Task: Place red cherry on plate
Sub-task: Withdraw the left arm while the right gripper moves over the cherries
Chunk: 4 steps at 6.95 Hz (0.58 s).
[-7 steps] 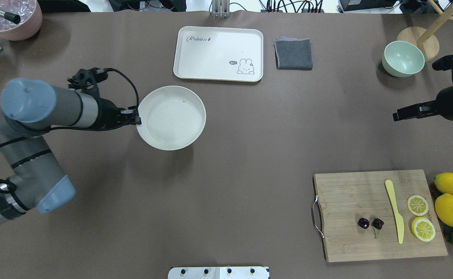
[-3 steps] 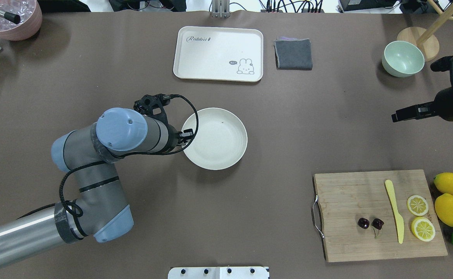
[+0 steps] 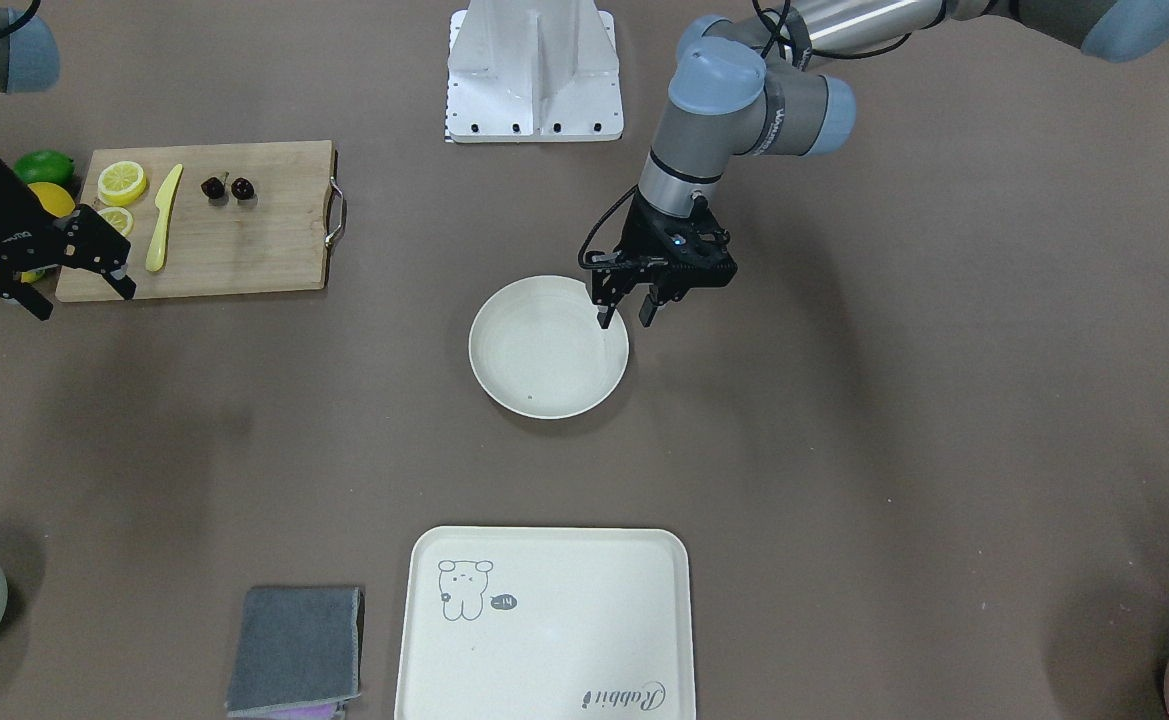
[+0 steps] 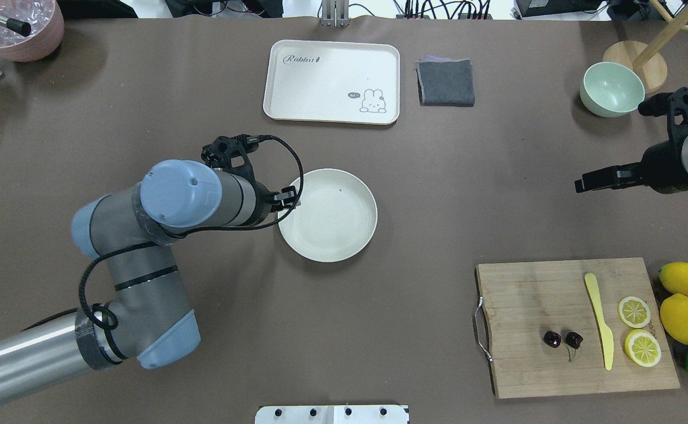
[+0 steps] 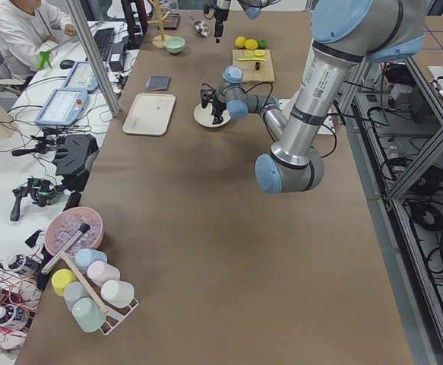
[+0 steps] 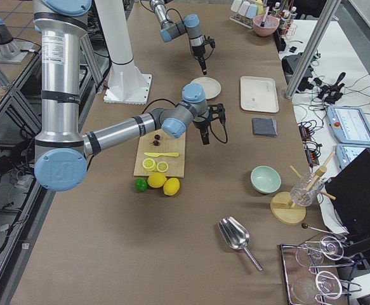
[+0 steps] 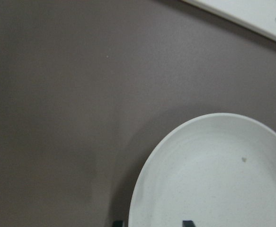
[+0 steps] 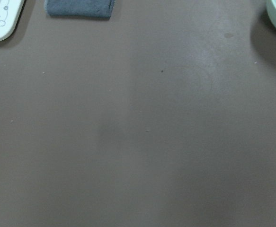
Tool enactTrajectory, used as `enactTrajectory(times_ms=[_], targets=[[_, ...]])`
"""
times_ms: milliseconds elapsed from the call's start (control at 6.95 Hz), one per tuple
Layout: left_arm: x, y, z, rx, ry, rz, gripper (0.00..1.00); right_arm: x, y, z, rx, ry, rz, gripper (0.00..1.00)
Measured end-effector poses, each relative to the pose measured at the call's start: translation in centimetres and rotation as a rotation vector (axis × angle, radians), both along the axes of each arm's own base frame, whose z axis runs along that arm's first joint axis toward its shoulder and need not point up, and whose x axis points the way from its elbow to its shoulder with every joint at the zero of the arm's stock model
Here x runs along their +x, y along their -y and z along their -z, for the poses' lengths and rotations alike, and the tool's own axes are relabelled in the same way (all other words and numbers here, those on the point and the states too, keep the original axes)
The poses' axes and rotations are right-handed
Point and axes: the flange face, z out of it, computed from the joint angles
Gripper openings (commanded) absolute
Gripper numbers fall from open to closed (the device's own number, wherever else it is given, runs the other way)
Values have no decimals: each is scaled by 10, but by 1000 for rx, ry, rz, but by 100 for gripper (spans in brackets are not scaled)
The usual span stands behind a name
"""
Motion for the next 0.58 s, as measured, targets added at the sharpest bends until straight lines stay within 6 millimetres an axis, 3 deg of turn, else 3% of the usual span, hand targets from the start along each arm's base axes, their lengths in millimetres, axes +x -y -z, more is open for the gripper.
enactTrajectory(times_ms=[144,288,576], targets=[[-45,20,2,-27,25,-18,98,-7,-15,9,-27,21,-2,98],[-105,43,-2,-31,73,-60,98,-11,-38,10,-56,20,-1,98],[-238,81,-38,4,187,-145,98,-9,-86,3,-112,-15,1,98]])
